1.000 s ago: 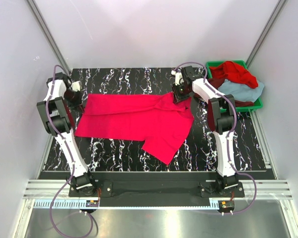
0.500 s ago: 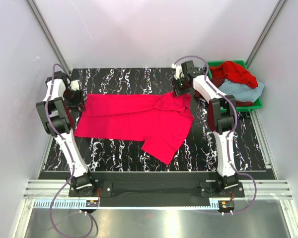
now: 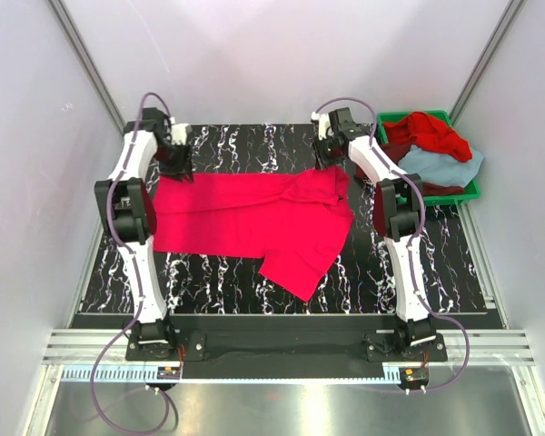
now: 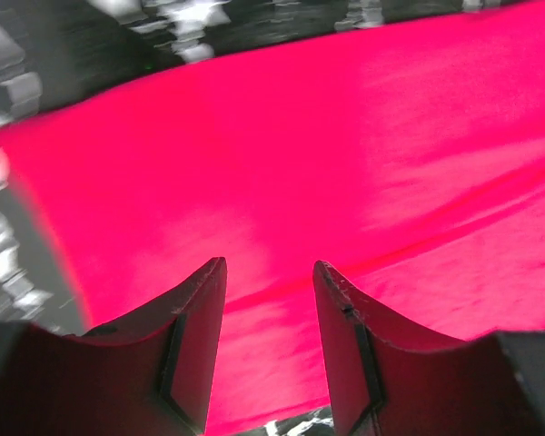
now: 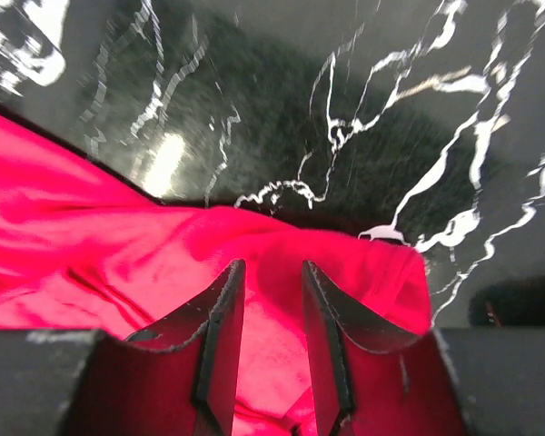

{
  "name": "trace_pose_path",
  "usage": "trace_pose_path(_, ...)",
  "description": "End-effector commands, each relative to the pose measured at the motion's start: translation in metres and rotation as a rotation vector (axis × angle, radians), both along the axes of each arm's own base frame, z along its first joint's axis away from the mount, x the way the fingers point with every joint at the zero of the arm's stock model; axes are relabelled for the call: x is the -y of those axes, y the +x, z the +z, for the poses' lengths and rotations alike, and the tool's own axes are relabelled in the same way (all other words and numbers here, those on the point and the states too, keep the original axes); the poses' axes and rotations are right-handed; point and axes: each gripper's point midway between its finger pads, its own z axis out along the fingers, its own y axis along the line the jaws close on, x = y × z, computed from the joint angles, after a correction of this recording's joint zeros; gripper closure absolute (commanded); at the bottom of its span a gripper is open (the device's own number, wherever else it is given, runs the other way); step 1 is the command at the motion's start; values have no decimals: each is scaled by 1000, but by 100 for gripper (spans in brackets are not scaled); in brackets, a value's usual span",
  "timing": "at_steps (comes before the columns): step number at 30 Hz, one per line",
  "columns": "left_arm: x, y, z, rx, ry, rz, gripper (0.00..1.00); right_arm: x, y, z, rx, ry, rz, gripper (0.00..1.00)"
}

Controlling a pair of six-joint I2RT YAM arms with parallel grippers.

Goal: Fold and stack the t-shirts
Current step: Fold the tshirt

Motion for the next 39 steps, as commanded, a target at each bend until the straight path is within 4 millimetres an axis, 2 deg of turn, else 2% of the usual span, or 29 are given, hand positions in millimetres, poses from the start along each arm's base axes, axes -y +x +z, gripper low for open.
trace_pose_path(1, 10, 6, -15, -23, -33, -7, 52, 4, 7, 22, 52, -22, 1, 61)
trace_pose_path(3, 11, 5, -24, -40, -30, -9, 52, 6, 1, 21, 40, -21, -1, 61)
trace_pose_path(4, 11, 3, -29, -54, -29, -6, 52, 5, -1, 30, 51, -12, -1, 61)
trace_pose_path(5, 11, 2, -32, -63, -29, -6, 52, 6, -7, 26, 32, -11, -4, 61)
trace_pose_path(10, 14, -9, -50, -118, -33, -5, 52, 1, -16, 36, 23, 28, -1, 61)
trace_pose_path(15, 19, -14, -52, -131, -39, -11, 53, -6, -21, 44, 13, 58, 14, 62)
trace_pose_path(22, 25, -16, -53, -141, -57, -17, 53, -10, -31, 66, 37, 70, 61, 62)
trace_pose_path(29, 30, -17, -54, -146, -65, -21, 53, -24, -62, 45, -66, 98, 125, 62)
trace_pose_path(36, 30, -16, -52, -140, -66, -23, 53, -33, -77, 20, -157, 85, 174, 62)
trace_pose_path(39, 31, -17, -50, -137, -68, -24, 53, -32, -78, 15, -165, 79, 180, 61)
